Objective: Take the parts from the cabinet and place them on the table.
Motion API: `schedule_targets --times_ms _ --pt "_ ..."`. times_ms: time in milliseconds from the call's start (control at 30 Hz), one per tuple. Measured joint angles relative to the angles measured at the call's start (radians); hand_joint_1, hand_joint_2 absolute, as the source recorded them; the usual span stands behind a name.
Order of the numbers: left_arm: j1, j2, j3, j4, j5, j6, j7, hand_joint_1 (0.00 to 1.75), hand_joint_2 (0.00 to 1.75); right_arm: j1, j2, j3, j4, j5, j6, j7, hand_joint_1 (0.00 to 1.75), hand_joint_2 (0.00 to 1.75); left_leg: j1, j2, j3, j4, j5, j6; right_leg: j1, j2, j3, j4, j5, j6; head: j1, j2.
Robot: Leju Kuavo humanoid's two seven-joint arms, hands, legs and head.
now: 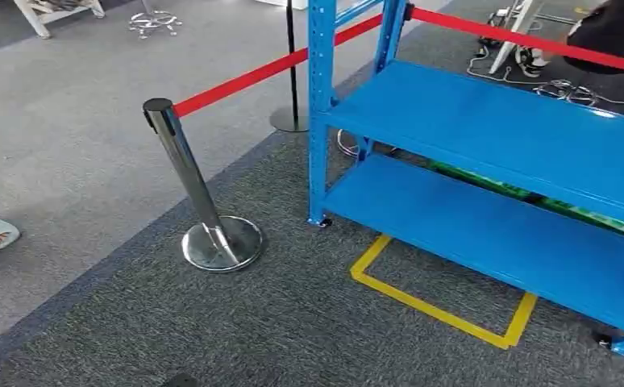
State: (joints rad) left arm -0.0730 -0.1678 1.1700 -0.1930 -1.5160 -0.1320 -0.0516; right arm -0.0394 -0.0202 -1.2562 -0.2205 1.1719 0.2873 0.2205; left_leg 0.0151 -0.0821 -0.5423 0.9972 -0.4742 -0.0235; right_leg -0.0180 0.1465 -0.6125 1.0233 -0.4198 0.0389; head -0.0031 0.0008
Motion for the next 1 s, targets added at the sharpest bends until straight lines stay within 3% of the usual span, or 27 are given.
schedule_targets --times_ms 67,100,133,167,200,233,267,300,367,400,433,467,567,600,633,667,700,733,767,833,867,900,933,967,1000 --pt "0.0 0.0 -0.011 0.0 0.002 0.007 -0.022 0.0 0.0 0.01 -0.002 -0.004 0.0 -0.001 0.0 -0.011 0.0 0.0 0.004 0.026 0.003 -0.007 0.008 0.018 -0.004 0.021 -0.009 -0.008 0.007 0.016 0.0 0.0" --pt "-0.002 0.0 -0.017 0.0 0.001 0.008 -0.033 0.0 0.0 0.012 -0.002 -0.008 0.0 -0.001 0.0 -0.016 0.0 0.0 0.003 0.039 0.003 -0.01 0.012 0.024 0.0 -0.036 -0.012 0.008 -0.001 0.015 0.003 0.0" --pt "-0.001 -0.001 -0.023 0.0 0.0 0.013 -0.044 0.0 0.0 0.009 -0.002 -0.01 0.0 0.002 -0.002 -0.019 0.0 0.0 0.001 0.053 0.003 -0.01 0.011 0.032 0.004 -0.098 -0.036 0.057 -0.04 0.017 0.015 0.0" --pt "0.003 -0.002 -0.026 0.0 -0.002 0.018 -0.053 0.0 0.0 0.004 -0.002 -0.009 0.0 0.005 -0.004 -0.026 0.0 0.0 -0.002 0.069 0.004 -0.01 0.01 0.034 0.004 -0.124 -0.073 0.136 -0.087 0.02 0.018 0.0" --pt "0.006 -0.001 -0.032 0.0 -0.005 0.023 -0.063 0.0 0.0 0.0 -0.002 -0.009 0.0 0.005 -0.005 -0.032 0.0 0.0 -0.005 0.088 0.004 -0.009 0.009 0.036 0.003 -0.134 -0.115 0.224 -0.129 0.021 0.016 0.0" --pt "0.009 -0.001 -0.039 0.0 -0.004 0.046 -0.084 0.0 0.0 0.0 -0.002 -0.01 0.0 0.001 -0.012 -0.045 0.0 0.0 -0.007 0.104 0.004 -0.009 0.008 0.038 0.003 -0.138 -0.145 0.291 -0.153 0.023 0.016 0.0" --pt "0.011 -0.002 -0.044 0.0 -0.003 0.086 -0.12 0.0 0.0 0.003 -0.001 -0.011 0.0 -0.008 -0.022 -0.061 0.0 0.0 -0.008 0.118 0.005 -0.009 0.006 0.038 0.003 -0.139 -0.154 0.317 -0.155 0.024 0.017 0.0" --pt "0.01 -0.003 -0.049 0.0 0.001 0.112 -0.144 0.0 0.0 0.006 -0.001 -0.015 0.0 -0.014 -0.027 -0.07 0.0 0.0 -0.008 0.13 0.007 -0.009 0.005 0.036 0.003 -0.139 -0.139 0.295 -0.135 0.024 0.016 0.0" --pt "0.006 -0.005 -0.055 0.0 0.019 0.128 -0.182 0.0 0.0 0.008 -0.001 -0.023 0.0 -0.022 -0.034 -0.071 0.0 0.0 -0.007 0.155 0.017 -0.009 -0.003 0.03 0.003 -0.158 -0.042 0.128 -0.053 0.022 0.017 0.0" --pt "0.005 -0.005 -0.055 0.0 0.026 0.123 -0.191 0.0 0.0 0.007 0.0 -0.025 0.0 -0.023 -0.035 -0.065 0.0 0.0 -0.009 0.166 0.025 -0.008 -0.008 0.024 0.005 -0.2 0.012 0.038 -0.023 0.02 0.018 0.0" --pt "0.005 -0.004 -0.055 0.0 0.032 0.118 -0.198 0.0 0.0 0.003 0.0 -0.027 0.0 -0.023 -0.037 -0.055 0.0 0.0 -0.018 0.175 0.026 -0.006 -0.014 0.017 0.011 -0.227 0.025 0.014 -0.033 0.015 0.019 0.0" --pt "0.006 -0.003 -0.055 0.0 0.035 0.111 -0.203 0.0 0.0 0.0 0.001 -0.028 0.0 -0.023 -0.044 -0.045 0.0 0.0 -0.019 0.182 0.029 -0.005 -0.016 0.011 0.008 -0.21 0.027 0.012 -0.026 0.005 0.015 0.0" --pt "-0.001 -0.003 -0.059 0.0 0.024 0.092 -0.189 0.0 0.0 0.006 0.003 -0.039 0.0 -0.026 -0.073 -0.047 0.0 0.0 -0.017 0.211 0.04 -0.013 -0.017 -0.004 0.011 -0.176 0.019 0.012 -0.026 -0.012 0.016 0.0" --pt "-0.001 -0.003 -0.066 0.0 0.015 0.088 -0.176 0.0 0.0 0.006 0.004 -0.042 0.0 -0.027 -0.081 -0.054 0.0 0.0 -0.011 0.178 0.039 -0.006 -0.027 -0.014 0.005 -0.164 0.021 0.007 -0.022 -0.018 0.014 0.0" --pt "-0.001 -0.003 -0.07 0.0 0.007 0.089 -0.166 0.0 0.0 0.005 0.006 -0.043 0.0 -0.026 -0.087 -0.06 0.0 0.0 -0.011 0.13 0.025 0.027 -0.054 -0.017 0.003 -0.156 0.02 0.007 -0.021 -0.023 0.01 0.0" --pt "0.002 -0.003 -0.074 0.0 -0.003 0.097 -0.145 0.0 0.0 0.0 0.006 -0.043 0.0 -0.019 -0.091 -0.072 0.0 0.0 -0.011 0.106 -0.007 0.094 -0.092 -0.018 0.002 -0.145 0.018 0.007 -0.02 -0.027 0.008 0.0" --pt "0.004 -0.005 -0.078 0.0 -0.009 0.104 -0.124 0.0 0.0 -0.005 0.006 -0.042 0.0 -0.011 -0.095 -0.081 0.0 0.0 -0.011 0.097 -0.054 0.188 -0.135 -0.019 0.003 -0.13 0.016 0.007 -0.02 -0.029 0.006 0.0" --pt "0.007 -0.006 -0.083 0.0 -0.012 0.106 -0.11 0.0 0.0 -0.007 0.007 -0.042 0.0 -0.007 -0.098 -0.086 0.0 0.0 -0.011 0.093 -0.094 0.262 -0.16 -0.019 0.004 -0.115 0.015 0.007 -0.019 -0.03 0.007 0.0" --pt "0.009 -0.008 -0.086 0.0 -0.013 0.107 -0.102 0.0 0.0 -0.007 0.007 -0.042 0.0 -0.006 -0.099 -0.089 0.0 0.0 -0.011 0.091 -0.12 0.303 -0.162 -0.018 0.004 -0.1 0.014 0.008 -0.019 -0.031 0.007 0.0" --pt "0.01 -0.009 -0.091 0.0 -0.014 0.109 -0.095 0.0 0.0 -0.005 0.007 -0.042 0.0 -0.004 -0.099 -0.09 0.0 0.0 -0.011 0.087 -0.106 0.247 -0.096 -0.012 0.004 -0.07 0.016 0.008 -0.018 -0.029 0.007 0.0" --pt "0.009 -0.009 -0.092 0.0 -0.013 0.108 -0.091 0.0 0.0 -0.004 0.007 -0.042 0.0 -0.003 -0.099 -0.093 0.0 0.0 -0.011 0.08 -0.072 0.168 -0.044 -0.008 0.004 -0.055 0.016 0.008 -0.017 -0.027 0.007 0.0" --pt "0.008 -0.009 -0.093 0.0 -0.013 0.107 -0.087 0.0 0.0 -0.005 0.008 -0.042 0.0 -0.005 -0.1 -0.101 0.0 0.0 -0.01 0.057 -0.033 0.083 -0.001 -0.004 0.002 -0.04 0.017 0.008 -0.015 -0.024 0.007 0.0" --pt "0.008 -0.009 -0.093 0.0 -0.011 0.101 -0.083 0.0 0.0 -0.005 0.01 -0.042 0.0 -0.01 -0.101 -0.112 0.0 0.0 -0.005 -0.014 -0.007 0.021 0.011 0.001 0.001 -0.029 0.012 0.008 -0.013 -0.019 0.007 0.0" --pt "0.008 -0.01 -0.094 0.0 -0.01 0.098 -0.083 0.0 0.0 -0.01 0.01 -0.042 0.0 -0.013 -0.102 -0.116 0.0 0.0 0.002 -0.023 -0.002 -0.005 0.003 0.0 0.006 -0.014 0.005 0.015 -0.014 -0.012 0.01 0.0" --pt "0.005 -0.011 -0.095 0.0 -0.009 0.092 -0.08 0.0 0.0 -0.009 0.01 -0.042 0.0 -0.013 -0.102 -0.116 0.0 0.0 -0.005 -0.013 -0.003 -0.001 0.003 0.002 0.001 -0.004 0.0 0.008 -0.009 -0.003 0.009 0.0"
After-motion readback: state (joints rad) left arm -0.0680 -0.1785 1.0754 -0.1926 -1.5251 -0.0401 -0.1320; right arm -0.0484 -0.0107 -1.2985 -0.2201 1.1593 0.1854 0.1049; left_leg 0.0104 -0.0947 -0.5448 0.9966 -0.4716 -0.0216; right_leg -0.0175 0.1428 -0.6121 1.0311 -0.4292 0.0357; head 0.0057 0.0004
